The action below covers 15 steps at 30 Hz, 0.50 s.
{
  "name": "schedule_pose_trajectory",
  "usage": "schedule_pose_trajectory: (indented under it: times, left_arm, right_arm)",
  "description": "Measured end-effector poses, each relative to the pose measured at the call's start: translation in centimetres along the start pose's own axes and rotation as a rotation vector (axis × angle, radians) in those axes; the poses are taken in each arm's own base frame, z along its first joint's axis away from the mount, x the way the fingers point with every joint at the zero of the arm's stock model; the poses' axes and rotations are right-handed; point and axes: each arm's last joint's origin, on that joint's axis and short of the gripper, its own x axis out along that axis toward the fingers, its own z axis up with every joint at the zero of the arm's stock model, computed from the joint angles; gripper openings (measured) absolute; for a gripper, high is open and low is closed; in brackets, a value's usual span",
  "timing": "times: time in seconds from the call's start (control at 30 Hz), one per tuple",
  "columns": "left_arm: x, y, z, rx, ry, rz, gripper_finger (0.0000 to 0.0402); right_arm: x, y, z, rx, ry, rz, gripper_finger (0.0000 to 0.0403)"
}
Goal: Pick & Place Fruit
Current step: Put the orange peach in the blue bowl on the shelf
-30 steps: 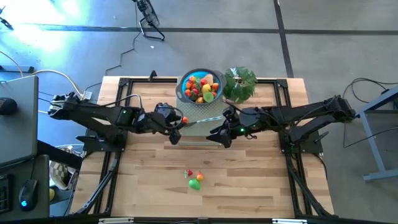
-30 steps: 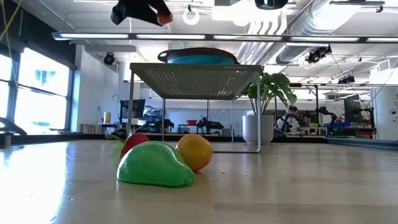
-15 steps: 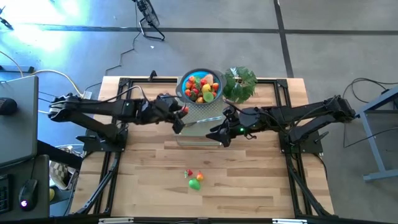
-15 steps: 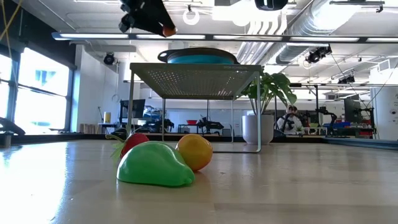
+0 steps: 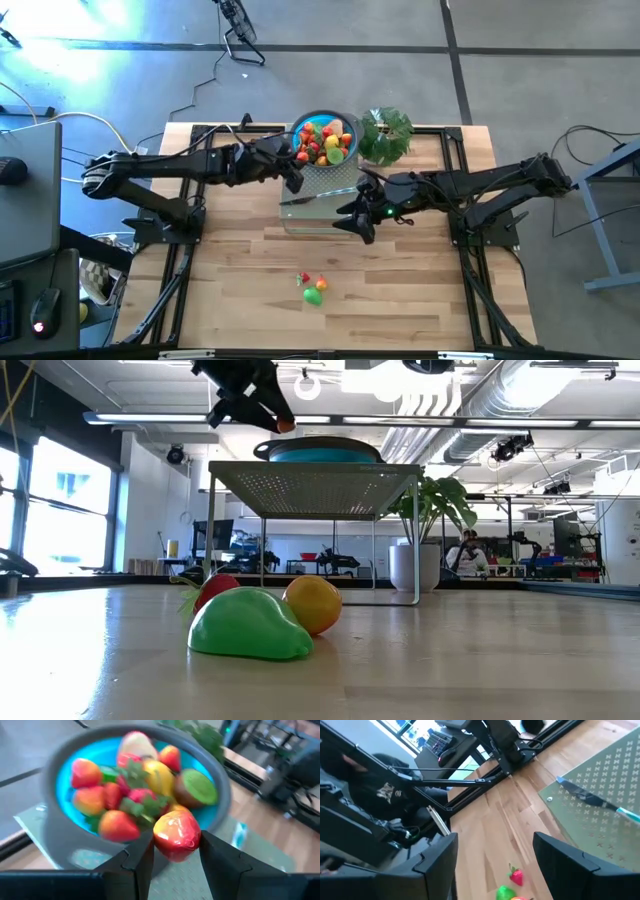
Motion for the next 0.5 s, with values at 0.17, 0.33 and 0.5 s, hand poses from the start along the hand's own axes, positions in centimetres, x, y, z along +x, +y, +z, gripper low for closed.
schedule_pose_trajectory:
  times: [0.17,0.33,0.5]
  left_arm:
    - [0.7,1.6,1.1,-0.025,-0.055,0.063,0.0142]
    - [1.3,3.2,2.2,-0.074,-0.082,0.047,0.0142]
    - [1.5,4.1,2.7,-0.105,-0.079,0.022,0.0143]
  right_arm:
    - [0.0,0.0,0.0,-0.063,-0.002,-0.002,0.025]
    - [0.0,0.0,0.0,-0.102,-0.002,-0.002,0.025]
    - [0.0,0.0,0.0,-0.127,-0.002,-0.002,0.025]
